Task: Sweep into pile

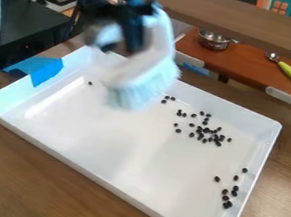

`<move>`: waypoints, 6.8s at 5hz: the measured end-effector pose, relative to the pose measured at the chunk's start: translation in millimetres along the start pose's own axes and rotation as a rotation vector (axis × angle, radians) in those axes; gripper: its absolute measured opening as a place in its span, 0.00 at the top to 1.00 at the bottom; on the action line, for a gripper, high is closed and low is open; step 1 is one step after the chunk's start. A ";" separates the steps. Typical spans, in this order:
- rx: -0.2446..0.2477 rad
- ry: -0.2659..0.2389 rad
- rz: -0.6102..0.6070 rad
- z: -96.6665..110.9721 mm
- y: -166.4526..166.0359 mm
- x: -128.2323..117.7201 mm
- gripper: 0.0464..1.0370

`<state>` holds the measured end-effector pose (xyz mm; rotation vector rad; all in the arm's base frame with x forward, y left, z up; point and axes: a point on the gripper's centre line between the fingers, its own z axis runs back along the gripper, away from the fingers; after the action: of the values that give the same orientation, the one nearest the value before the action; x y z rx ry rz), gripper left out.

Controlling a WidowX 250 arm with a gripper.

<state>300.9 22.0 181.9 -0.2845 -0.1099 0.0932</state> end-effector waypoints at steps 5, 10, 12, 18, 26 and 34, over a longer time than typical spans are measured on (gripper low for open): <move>0.237 -0.166 0.060 -33.1 147.1 19.2 0.55; 0.363 -0.151 0.123 -70.9 147.7 54.2 0.55; 0.414 -0.143 0.075 -91.8 106.5 68.1 0.55; 0.247 0.010 -0.030 -142.0 -56.4 56.3 0.55; 0.028 -0.147 0.008 -16.8 4.0 50.6 0.55; 0.385 -0.077 0.011 -81.5 112.4 51.3 0.55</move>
<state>353.0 112.5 77.0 0.1026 -0.1644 0.1342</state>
